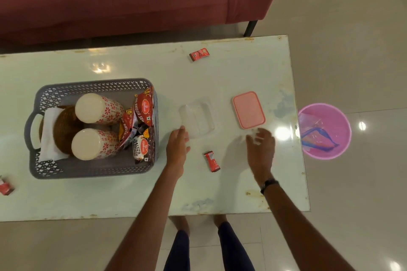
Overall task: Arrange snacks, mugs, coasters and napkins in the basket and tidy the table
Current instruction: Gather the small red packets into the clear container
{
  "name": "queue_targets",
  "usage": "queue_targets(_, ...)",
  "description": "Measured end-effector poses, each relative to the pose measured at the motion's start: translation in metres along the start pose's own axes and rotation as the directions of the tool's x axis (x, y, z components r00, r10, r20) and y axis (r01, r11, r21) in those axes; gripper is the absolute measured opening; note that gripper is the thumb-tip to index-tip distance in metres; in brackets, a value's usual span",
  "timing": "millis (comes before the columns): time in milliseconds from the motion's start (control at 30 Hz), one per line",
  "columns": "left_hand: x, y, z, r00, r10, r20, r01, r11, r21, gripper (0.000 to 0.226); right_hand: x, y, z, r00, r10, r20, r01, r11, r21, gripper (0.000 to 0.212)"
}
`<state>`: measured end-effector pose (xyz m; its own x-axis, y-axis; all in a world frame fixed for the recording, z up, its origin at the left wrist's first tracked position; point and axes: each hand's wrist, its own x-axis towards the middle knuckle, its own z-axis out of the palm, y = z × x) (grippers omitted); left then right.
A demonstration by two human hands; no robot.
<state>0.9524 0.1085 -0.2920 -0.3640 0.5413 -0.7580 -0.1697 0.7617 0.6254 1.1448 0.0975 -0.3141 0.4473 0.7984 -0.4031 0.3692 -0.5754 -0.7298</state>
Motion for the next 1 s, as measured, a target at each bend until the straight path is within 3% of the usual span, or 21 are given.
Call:
queue_targets(100, -0.018, -0.03, -0.006, 1.0, 0.001, 0.023, -0.001, 1.0, 0.006, 0.02, -0.054, 0.009, 0.022, 0.96, -0.112, 0.257, 0.128, 0.991, -0.047, 0.033)
queue_targets(167, -0.027, -0.043, -0.008, 0.998, 0.012, 0.063, -0.013, 1.0, 0.02, 0.014, -0.074, 0.012, 0.037, 0.93, -0.184, 0.317, 0.239, 0.961, -0.142, 0.033)
queue_targets(233, -0.031, -0.05, -0.009, 0.996, 0.026, 0.087, -0.029, 0.999, 0.039, 0.013, -0.078, 0.014, 0.047, 0.917, -0.232, 0.324, 0.314, 0.921, -0.229, 0.025)
queue_targets(367, -0.035, -0.051, -0.009, 0.993, 0.059, 0.103, -0.065, 0.996, 0.058, 0.014, -0.073, 0.007, 0.044, 0.923, -0.183, 0.337, 0.277, 0.926, -0.255, 0.012)
queue_targets(667, -0.037, -0.01, -0.001, 0.946, 0.322, -0.018, -0.321, 0.946, 0.047, 0.013, -0.038, -0.08, 0.042, 0.916, -0.351, 0.193, 0.351, 0.936, 0.038, 0.014)
queue_targets(867, -0.007, 0.03, 0.009, 0.849, 0.521, -0.081, -0.503, 0.846, 0.175, 0.009, -0.01, -0.086, 0.05, 0.908, -0.356, 0.223, 0.368, 0.93, -0.013, 0.016)
queue_targets(1000, 0.03, 0.078, 0.026, 0.734, 0.675, -0.077, -0.61, 0.705, 0.36, 0.014, 0.001, -0.085, 0.045, 0.883, -0.401, 0.246, 0.403, 0.914, 0.043, 0.014)
